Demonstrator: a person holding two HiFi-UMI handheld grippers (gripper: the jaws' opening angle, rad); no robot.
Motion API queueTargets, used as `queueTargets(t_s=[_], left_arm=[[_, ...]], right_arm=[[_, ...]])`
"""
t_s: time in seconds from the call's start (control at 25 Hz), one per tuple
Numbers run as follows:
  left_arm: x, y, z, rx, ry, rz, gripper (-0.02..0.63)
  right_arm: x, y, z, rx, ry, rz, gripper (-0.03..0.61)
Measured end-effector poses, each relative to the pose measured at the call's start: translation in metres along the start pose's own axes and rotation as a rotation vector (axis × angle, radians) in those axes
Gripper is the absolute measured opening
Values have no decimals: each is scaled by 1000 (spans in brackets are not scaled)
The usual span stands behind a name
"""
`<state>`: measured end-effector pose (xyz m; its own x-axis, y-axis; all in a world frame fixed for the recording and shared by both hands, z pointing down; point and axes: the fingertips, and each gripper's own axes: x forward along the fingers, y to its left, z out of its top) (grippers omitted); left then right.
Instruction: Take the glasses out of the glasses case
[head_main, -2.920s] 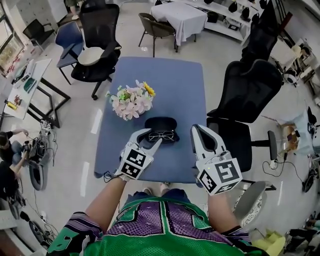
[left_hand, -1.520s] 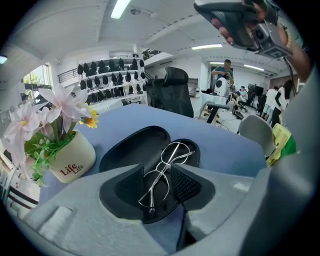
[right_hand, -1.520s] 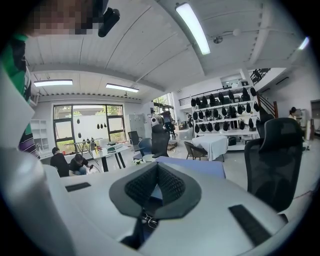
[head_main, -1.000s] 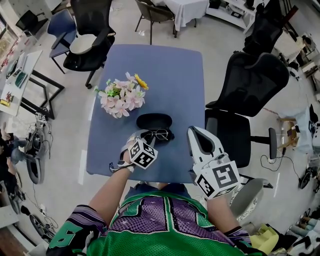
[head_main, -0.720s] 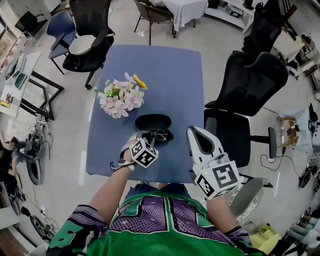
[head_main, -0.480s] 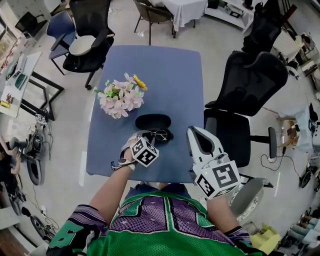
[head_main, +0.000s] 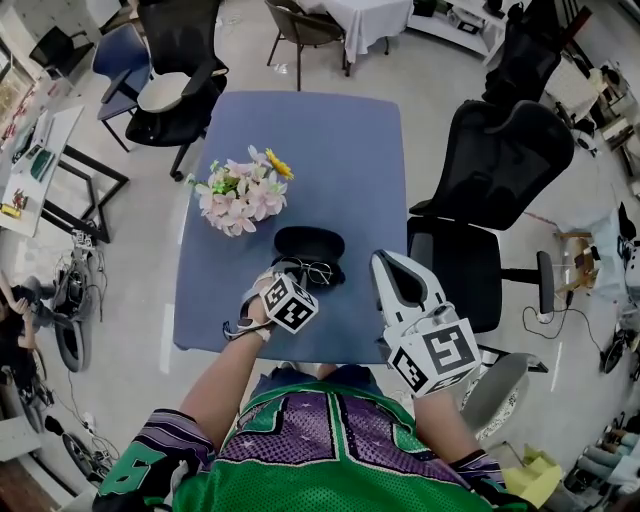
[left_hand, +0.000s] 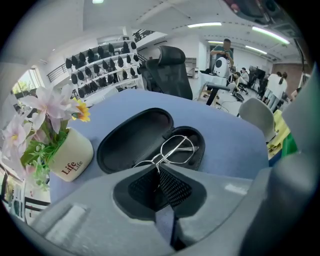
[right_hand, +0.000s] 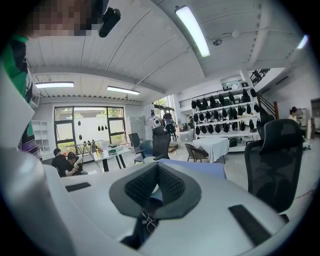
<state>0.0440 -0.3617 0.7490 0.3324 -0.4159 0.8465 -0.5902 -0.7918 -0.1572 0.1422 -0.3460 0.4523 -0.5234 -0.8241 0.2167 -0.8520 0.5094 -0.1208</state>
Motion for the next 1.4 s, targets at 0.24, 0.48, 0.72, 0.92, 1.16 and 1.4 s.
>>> queueTargets(t_s=[0.24, 0.48, 0.72, 0.92, 1.16, 1.4], left_arm=[[-7, 9, 8, -24, -38, 39, 20], [-17, 15, 15, -50, -77, 53, 18], [-32, 19, 21, -82, -134, 63, 18], [-49, 20, 26, -91, -194, 79, 18], [-73, 24, 32, -117, -255, 113, 18], [-97, 28, 43, -121, -318, 143, 18]], right_arm=[[-2, 2, 1, -3, -4, 1, 3], [-4, 4, 3, -5, -2, -9, 3], [-8, 11, 7, -21, -13, -5, 3], [-15, 21, 11, -33, -17, -9, 3], [-29, 34, 21, -50, -41, -14, 3], [-41, 42, 25, -51, -52, -35, 3]])
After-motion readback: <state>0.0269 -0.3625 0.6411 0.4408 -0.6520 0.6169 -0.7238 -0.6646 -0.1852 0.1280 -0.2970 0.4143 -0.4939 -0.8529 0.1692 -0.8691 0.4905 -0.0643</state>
